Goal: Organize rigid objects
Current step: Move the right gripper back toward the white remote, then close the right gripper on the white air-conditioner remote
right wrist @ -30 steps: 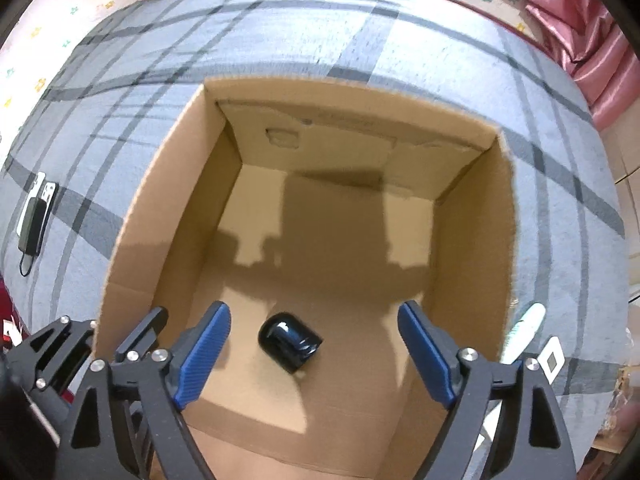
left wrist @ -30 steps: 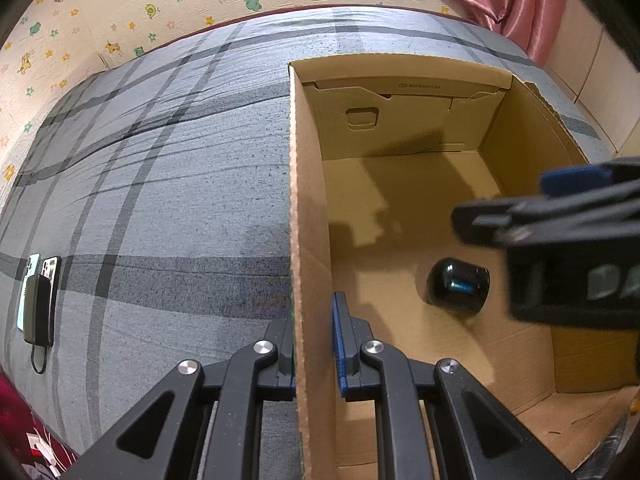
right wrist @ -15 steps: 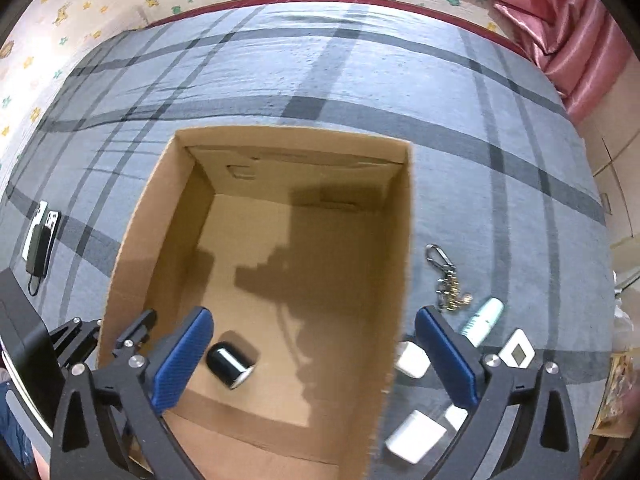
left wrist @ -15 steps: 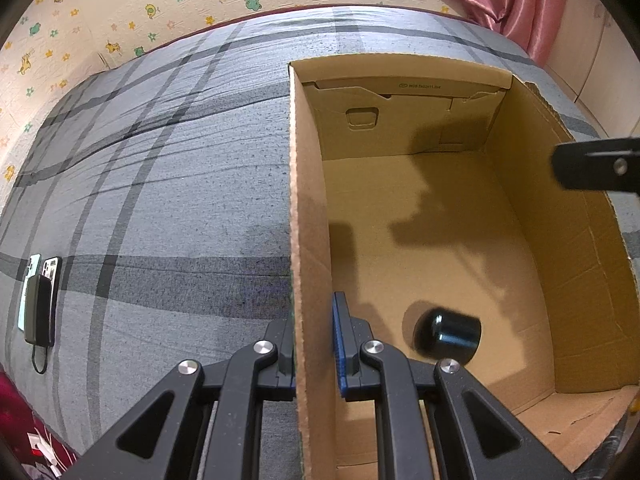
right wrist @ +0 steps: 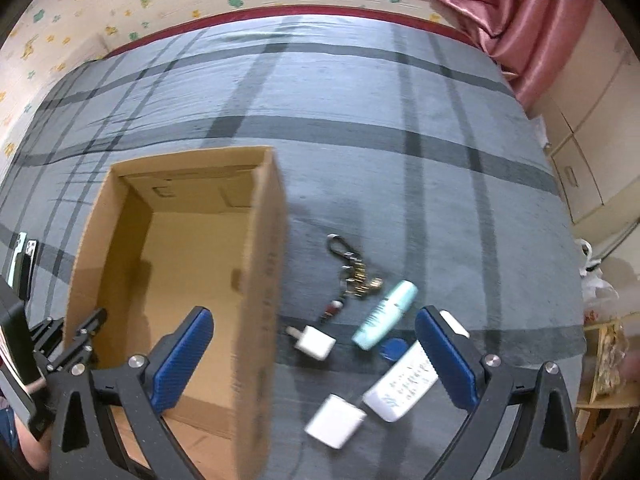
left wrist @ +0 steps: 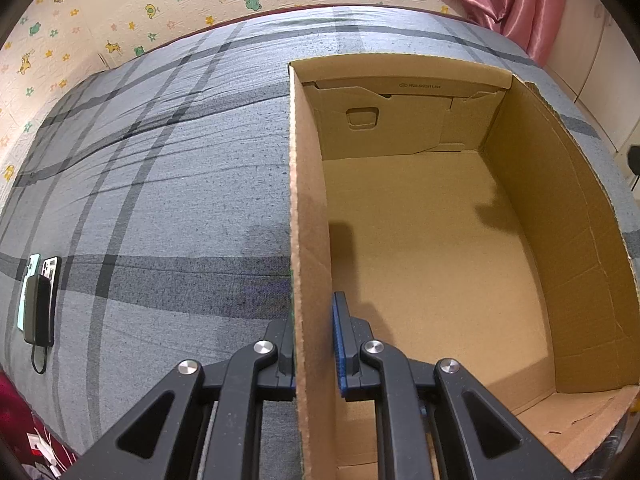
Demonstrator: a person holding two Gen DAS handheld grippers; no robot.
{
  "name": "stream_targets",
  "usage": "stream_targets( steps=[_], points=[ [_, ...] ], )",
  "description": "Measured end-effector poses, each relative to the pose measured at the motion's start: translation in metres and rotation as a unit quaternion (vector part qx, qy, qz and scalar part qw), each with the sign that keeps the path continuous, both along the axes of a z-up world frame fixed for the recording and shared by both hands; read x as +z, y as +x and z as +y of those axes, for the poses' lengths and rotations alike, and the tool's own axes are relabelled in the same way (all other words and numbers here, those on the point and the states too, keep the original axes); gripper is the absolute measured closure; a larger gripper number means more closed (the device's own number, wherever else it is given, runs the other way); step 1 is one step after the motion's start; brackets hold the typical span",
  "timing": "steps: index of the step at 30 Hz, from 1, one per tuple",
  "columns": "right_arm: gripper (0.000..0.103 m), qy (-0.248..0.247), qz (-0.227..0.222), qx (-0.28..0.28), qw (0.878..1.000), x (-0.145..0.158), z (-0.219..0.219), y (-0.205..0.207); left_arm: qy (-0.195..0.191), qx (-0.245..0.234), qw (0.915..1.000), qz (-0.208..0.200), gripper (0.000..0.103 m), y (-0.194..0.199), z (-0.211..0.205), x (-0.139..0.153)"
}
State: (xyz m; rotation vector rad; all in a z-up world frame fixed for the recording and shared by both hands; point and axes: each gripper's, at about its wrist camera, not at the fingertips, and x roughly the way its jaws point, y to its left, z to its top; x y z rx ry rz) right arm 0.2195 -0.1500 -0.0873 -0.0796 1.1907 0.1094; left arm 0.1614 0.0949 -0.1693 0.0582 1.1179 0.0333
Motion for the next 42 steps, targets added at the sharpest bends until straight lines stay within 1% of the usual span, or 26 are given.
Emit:
stream_targets(
  steps=[4, 11, 15, 19, 23, 28, 33, 37, 42],
  points=[
    [0.0, -0.007, 0.002, -0.02, 1.0, -0.005, -0.023, -0.004, 0.0, 0.0, 1.0, -0.001, 0.09, 0.0, 0.0, 0.0],
    [0.0, -0.007, 0.019, -0.06, 0.998, -0.029, -0.061, -0.01, -0.001, -0.001, 1.0, -0.001, 0.09, 0.0, 0.001, 0.0],
    [0.0, -0.01, 0.035, -0.086, 0.996, -0.053, -0.078, -0.013, 0.0, -0.001, 1.0, -0.001, 0.09, 0.0, 0.001, 0.0],
    [0.0, 0.001, 0.054, -0.114, 0.992, -0.08, -0.095, -0.015, 0.0, -0.002, 1.0, -0.001, 0.09, -0.001, 0.001, 0.0],
    [0.0, 0.002, 0.06, -0.128, 0.99, -0.101, -0.104, -0.018, 0.002, -0.002, 1.0, -0.001, 0.09, 0.0, 0.002, 0.0],
    [0.0, 0.02, 0.065, -0.146, 0.987, -0.122, -0.116, -0.018, 0.003, -0.002, 1.0, -0.001, 0.09, 0.0, 0.001, 0.0],
    [0.0, 0.013, 0.071, -0.155, 0.985, -0.136, -0.121, -0.019, 0.004, -0.002, 1.0, -0.001, 0.09, -0.001, 0.0, 0.0],
    [0.0, 0.021, 0.078, -0.162, 0.984, -0.147, -0.125, -0.02, 0.007, -0.003, 1.0, 0.0, 0.09, -0.001, -0.001, 0.0],
    [0.0, 0.02, 0.077, -0.159, 0.984, -0.148, -0.128, -0.02, 0.008, -0.003, 1.0, 0.0, 0.09, -0.001, -0.002, 0.0]
  ],
)
